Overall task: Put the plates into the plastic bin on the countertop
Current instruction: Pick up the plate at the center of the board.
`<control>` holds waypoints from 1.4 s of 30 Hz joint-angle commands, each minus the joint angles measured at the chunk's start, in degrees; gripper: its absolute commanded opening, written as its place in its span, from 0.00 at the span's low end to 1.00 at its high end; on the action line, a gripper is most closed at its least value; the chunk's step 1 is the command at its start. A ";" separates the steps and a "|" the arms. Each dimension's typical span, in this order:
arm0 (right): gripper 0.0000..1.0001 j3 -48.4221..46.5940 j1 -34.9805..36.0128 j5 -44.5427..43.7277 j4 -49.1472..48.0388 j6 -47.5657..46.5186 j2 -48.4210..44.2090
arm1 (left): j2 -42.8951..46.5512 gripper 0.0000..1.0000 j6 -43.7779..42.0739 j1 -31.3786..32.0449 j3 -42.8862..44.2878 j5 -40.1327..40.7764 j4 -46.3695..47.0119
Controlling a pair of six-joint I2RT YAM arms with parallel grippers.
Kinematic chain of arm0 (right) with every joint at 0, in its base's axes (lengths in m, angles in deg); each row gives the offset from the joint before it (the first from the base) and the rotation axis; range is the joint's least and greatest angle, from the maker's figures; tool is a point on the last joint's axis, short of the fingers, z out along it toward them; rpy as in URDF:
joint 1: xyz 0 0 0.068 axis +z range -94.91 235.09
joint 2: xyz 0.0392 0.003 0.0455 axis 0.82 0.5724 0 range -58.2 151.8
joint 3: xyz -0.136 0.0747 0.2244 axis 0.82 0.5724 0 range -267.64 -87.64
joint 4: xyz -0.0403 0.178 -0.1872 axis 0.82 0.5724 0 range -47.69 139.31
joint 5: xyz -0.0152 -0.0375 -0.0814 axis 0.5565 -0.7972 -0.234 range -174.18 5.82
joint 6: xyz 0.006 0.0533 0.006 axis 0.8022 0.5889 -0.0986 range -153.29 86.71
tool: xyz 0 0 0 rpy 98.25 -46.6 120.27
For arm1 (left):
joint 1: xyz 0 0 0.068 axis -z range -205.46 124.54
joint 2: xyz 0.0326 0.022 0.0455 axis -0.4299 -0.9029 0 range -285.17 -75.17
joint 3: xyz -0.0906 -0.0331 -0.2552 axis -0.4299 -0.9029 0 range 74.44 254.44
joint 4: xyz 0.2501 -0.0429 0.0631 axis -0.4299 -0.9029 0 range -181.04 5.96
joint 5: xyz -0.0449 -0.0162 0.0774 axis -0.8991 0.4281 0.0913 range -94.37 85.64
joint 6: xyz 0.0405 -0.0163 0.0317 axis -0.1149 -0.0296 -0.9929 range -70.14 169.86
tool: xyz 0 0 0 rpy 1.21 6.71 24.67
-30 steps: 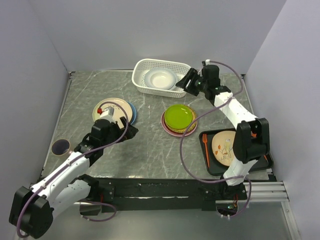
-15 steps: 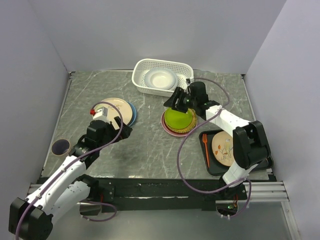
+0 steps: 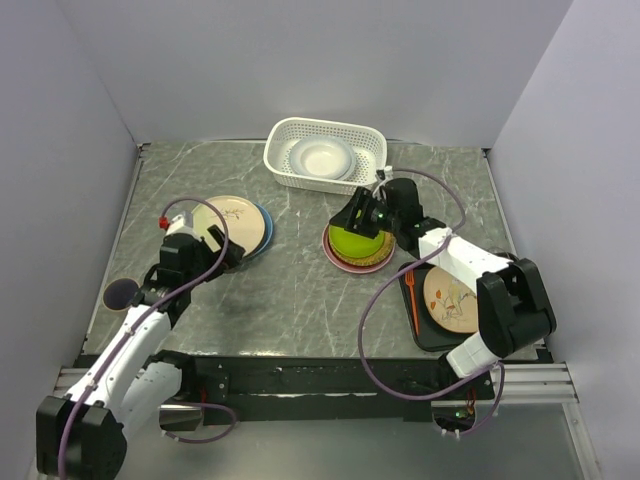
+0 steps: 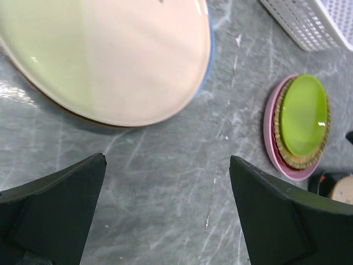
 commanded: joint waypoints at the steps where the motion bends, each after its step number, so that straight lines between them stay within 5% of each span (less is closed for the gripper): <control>1: 0.63 0.95 1.56 1.17 -2.80 -0.23 -2.27 | -1.29 0.99 -1.27 -3.43 0.08 -0.66 2.01; 6: 0.63 1.48 2.44 2.66 -4.29 0.20 -0.70 | -3.14 0.98 -0.21 -7.48 -1.15 -0.30 2.45; 12: 0.62 1.48 2.88 4.33 -6.05 1.52 1.33 | -5.25 0.78 -0.47 -13.97 -2.56 -0.92 5.44; 27: 0.61 2.01 3.49 4.69 -6.93 2.14 2.30 | -17.98 0.63 1.99 -22.77 -3.80 -10.23 20.64; 32: 0.60 2.71 4.19 4.77 -8.07 2.84 3.44 | -24.39 0.49 2.25 -23.04 -1.95 -13.03 24.16; 39: 0.60 2.18 6.74 4.51 -9.56 3.98 5.81 | -30.48 0.05 2.34 -23.13 -1.68 -17.08 28.20; 42: 0.60 1.31 8.24 4.69 -10.54 4.69 7.83 | -29.87 0.01 2.25 -23.04 -2.73 -17.87 28.82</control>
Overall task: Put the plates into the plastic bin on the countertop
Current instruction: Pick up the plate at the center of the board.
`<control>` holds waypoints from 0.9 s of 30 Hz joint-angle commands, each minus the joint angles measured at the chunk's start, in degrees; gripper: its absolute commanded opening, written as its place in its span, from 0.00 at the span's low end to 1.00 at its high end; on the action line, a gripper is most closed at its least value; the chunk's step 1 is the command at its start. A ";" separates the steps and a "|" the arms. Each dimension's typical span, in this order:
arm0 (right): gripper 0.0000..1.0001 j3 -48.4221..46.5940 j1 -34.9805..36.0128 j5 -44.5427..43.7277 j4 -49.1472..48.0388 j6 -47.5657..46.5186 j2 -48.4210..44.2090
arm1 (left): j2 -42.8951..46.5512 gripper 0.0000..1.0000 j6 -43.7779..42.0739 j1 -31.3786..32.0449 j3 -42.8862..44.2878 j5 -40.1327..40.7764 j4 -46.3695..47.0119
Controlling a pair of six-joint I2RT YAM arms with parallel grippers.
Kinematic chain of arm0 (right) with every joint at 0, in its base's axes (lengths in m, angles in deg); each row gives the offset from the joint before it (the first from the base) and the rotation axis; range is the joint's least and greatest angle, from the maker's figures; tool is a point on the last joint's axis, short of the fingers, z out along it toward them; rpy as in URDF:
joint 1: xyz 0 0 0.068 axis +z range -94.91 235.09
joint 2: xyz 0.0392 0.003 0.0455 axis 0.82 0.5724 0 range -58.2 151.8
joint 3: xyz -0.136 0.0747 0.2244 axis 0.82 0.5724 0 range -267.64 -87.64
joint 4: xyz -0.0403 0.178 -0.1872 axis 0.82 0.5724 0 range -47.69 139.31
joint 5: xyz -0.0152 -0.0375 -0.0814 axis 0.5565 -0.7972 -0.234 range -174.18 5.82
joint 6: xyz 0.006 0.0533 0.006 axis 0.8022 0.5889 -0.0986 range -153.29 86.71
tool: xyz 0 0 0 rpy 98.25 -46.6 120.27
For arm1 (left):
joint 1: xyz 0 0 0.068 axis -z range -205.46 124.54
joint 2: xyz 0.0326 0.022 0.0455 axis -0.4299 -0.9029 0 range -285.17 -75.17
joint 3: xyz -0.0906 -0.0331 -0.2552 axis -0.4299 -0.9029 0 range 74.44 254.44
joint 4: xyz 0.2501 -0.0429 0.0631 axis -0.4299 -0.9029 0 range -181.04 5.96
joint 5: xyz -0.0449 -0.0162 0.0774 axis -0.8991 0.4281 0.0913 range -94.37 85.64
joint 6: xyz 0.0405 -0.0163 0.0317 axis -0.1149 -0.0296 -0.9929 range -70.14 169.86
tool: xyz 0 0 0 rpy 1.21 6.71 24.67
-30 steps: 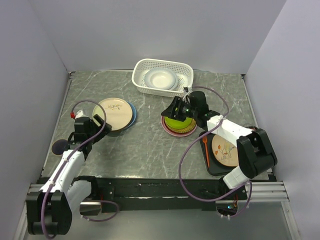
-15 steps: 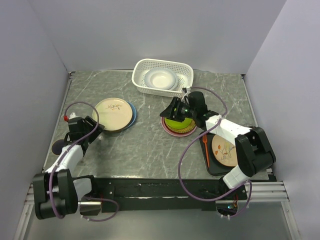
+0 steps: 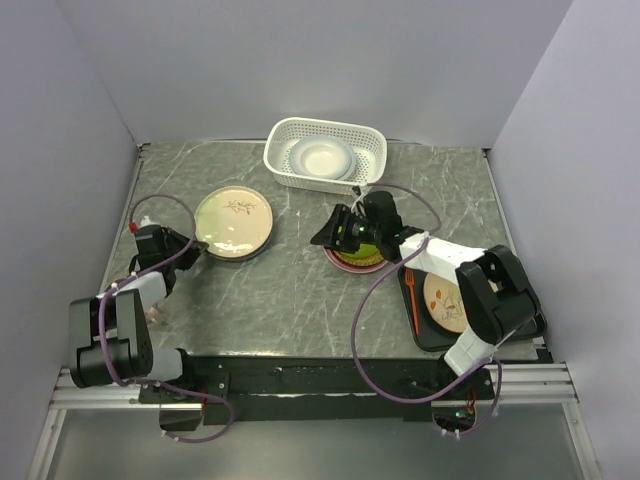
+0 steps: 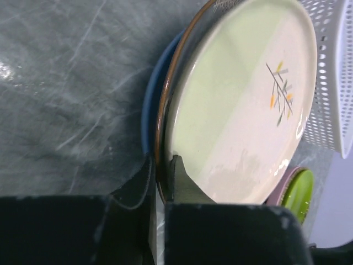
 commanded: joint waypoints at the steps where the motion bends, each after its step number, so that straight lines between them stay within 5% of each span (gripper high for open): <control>1: 0.60 -1.88 2.27 0.40 -4.11 1.12 2.41 | 0.19 0.01 -3.59 0.76 -1.20 -3.30 0.78; 27: 0.60 -12.70 8.07 4.36 -21.87 15.62 20.61 | 3.71 0.01 -5.52 0.67 -2.96 -4.71 -0.98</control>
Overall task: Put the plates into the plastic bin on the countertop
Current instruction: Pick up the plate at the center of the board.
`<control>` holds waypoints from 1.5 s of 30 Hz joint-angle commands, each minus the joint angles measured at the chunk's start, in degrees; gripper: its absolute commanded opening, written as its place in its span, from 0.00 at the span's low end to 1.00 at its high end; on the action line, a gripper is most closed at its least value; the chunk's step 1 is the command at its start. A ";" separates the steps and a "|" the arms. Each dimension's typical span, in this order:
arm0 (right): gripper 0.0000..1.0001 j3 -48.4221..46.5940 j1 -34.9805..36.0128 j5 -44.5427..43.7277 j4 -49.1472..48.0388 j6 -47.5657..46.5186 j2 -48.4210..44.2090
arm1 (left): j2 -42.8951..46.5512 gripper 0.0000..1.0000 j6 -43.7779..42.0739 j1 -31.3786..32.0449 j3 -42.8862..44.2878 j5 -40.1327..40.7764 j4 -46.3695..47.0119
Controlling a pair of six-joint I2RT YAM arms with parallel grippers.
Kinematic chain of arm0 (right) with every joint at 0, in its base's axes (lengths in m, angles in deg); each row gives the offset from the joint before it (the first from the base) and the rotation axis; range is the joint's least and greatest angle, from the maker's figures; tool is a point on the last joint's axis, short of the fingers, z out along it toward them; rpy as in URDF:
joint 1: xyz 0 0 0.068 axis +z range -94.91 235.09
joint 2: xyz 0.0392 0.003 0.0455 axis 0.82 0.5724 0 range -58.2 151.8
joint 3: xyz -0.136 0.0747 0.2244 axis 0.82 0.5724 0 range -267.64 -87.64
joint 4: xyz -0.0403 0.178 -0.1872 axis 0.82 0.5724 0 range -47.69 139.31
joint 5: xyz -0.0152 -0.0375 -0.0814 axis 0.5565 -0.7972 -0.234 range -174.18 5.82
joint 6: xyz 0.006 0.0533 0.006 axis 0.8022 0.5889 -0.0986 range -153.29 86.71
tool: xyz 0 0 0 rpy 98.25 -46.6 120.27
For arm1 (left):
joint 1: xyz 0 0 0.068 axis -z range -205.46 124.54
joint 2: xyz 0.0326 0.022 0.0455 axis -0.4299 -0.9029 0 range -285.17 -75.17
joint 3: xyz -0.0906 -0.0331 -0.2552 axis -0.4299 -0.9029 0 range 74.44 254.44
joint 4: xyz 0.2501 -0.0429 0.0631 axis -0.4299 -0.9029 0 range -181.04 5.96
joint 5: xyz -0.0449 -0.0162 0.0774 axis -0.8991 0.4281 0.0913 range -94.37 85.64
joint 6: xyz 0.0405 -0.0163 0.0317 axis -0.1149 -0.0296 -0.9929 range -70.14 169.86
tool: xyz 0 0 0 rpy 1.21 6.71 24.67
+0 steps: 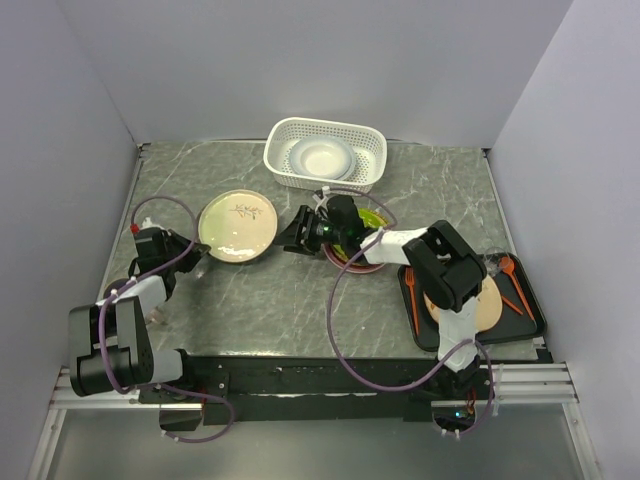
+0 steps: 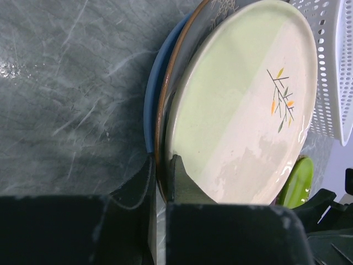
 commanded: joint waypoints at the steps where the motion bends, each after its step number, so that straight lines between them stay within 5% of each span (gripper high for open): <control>1: 0.60 -3.56 0.75 -0.19 -3.68 2.23 1.90 | 1.32 0.01 -4.67 0.74 -1.85 -2.98 0.24; 45: 0.56 -7.00 1.81 -2.74 -6.93 7.94 7.80 | 8.80 0.01 -5.81 0.65 -5.01 -3.86 -3.89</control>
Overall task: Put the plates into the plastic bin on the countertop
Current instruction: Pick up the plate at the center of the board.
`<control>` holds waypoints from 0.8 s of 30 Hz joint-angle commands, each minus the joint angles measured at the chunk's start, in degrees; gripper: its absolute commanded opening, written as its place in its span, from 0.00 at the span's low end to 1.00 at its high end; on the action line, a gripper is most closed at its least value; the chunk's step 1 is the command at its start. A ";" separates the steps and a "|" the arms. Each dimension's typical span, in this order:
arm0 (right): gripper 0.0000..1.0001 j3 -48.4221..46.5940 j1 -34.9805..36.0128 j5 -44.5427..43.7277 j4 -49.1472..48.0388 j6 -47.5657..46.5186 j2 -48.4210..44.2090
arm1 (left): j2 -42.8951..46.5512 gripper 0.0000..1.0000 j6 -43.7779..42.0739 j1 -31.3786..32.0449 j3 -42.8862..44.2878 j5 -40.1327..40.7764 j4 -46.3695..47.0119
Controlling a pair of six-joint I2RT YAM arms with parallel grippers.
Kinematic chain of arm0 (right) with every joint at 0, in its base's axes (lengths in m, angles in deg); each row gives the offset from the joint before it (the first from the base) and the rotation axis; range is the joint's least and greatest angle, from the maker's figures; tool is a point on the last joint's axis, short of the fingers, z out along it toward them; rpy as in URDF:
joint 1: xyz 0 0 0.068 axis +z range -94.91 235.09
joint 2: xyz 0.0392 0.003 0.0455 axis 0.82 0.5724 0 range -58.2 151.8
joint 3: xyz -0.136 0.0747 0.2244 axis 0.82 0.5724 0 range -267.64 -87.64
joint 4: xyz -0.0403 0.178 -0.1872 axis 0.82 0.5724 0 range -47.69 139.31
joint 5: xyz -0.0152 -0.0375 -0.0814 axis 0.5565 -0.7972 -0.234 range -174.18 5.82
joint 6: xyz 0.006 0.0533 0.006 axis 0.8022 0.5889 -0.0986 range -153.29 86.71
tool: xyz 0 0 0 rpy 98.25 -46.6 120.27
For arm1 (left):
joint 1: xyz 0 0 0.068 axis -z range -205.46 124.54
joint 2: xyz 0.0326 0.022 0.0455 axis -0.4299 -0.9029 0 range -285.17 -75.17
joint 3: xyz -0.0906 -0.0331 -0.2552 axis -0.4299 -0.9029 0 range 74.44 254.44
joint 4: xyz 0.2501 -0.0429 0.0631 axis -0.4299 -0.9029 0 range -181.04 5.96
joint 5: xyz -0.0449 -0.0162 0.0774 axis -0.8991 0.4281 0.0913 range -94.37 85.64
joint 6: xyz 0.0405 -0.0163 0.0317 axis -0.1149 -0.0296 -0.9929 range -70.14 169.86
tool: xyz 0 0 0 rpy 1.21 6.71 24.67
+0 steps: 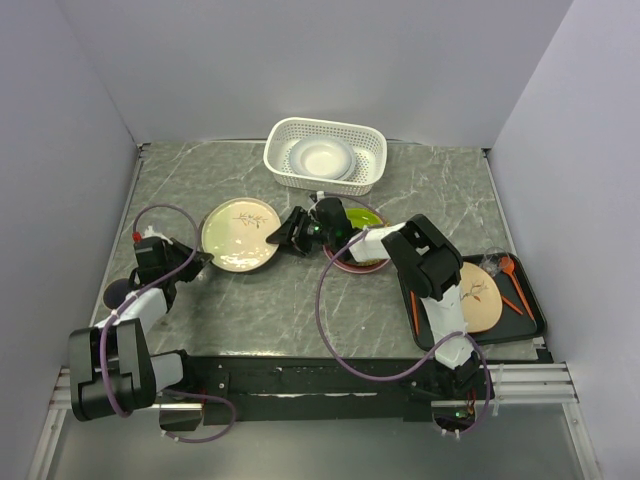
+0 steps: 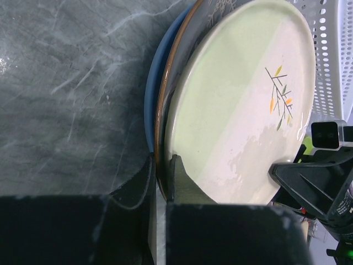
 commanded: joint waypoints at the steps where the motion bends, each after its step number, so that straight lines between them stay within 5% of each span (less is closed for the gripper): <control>1: 0.56 0.04 0.43 -0.12 -3.52 -0.58 -2.81 | 1.54 0.01 -5.42 0.70 -0.62 -1.81 -0.69; 14: 0.55 0.92 0.52 -4.34 5.44 -5.86 -7.81 | 0.04 0.01 -5.94 0.70 -0.18 -1.89 -0.43; 24: 0.53 -2.50 0.78 -0.12 -3.17 -1.11 -1.93 | -0.31 0.01 -6.12 0.61 -0.36 -2.25 -0.17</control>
